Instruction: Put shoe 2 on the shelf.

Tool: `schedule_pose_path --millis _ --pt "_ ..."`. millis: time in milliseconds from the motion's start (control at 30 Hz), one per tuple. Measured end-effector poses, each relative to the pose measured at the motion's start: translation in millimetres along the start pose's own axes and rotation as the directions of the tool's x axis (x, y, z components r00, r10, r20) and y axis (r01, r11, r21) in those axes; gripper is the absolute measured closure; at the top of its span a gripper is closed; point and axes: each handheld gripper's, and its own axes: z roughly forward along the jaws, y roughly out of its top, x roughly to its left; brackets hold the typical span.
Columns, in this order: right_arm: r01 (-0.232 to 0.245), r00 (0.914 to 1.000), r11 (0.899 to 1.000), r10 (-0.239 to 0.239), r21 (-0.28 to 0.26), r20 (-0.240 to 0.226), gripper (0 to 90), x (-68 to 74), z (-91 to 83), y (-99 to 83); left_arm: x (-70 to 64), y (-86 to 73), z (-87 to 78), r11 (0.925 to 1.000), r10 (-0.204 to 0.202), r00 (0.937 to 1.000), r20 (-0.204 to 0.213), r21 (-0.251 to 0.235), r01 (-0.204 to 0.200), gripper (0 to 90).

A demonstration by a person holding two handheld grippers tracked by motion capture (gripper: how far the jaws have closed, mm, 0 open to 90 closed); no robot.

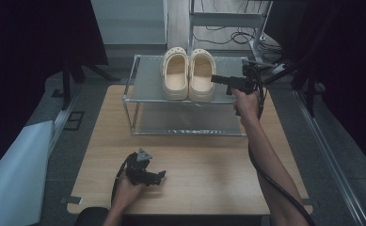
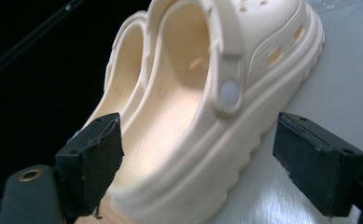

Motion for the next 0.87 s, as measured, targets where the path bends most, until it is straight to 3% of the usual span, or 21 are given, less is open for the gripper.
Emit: schedule_pose_path --millis 167,367,567,867 --pt "0.062 0.9980 0.998 -0.062 0.013 -0.009 14.6 5.6 -18.2 -17.2 -0.1 -0.1 0.0 1.0000 -0.005 1.0000 0.003 0.000 0.005 0.0" --pt "0.150 0.9886 0.987 -0.150 0.050 -0.013 14.4 13.3 -37.6 -44.1 0.2 -0.3 -0.3 1.0000 -0.003 1.0000 0.002 -0.001 0.003 0.0" --pt "0.269 0.9626 0.961 -0.271 0.069 0.014 13.8 21.1 -53.6 -79.3 0.9 -0.6 -0.9 1.0000 -0.007 1.0000 0.002 0.001 0.007 0.0" --pt "0.338 0.9328 0.929 -0.352 0.149 0.077 12.9 7.0 -61.6 -132.5 0.6 -0.7 -1.6 1.0000 -0.005 1.0000 0.001 -0.003 0.005 0.0"
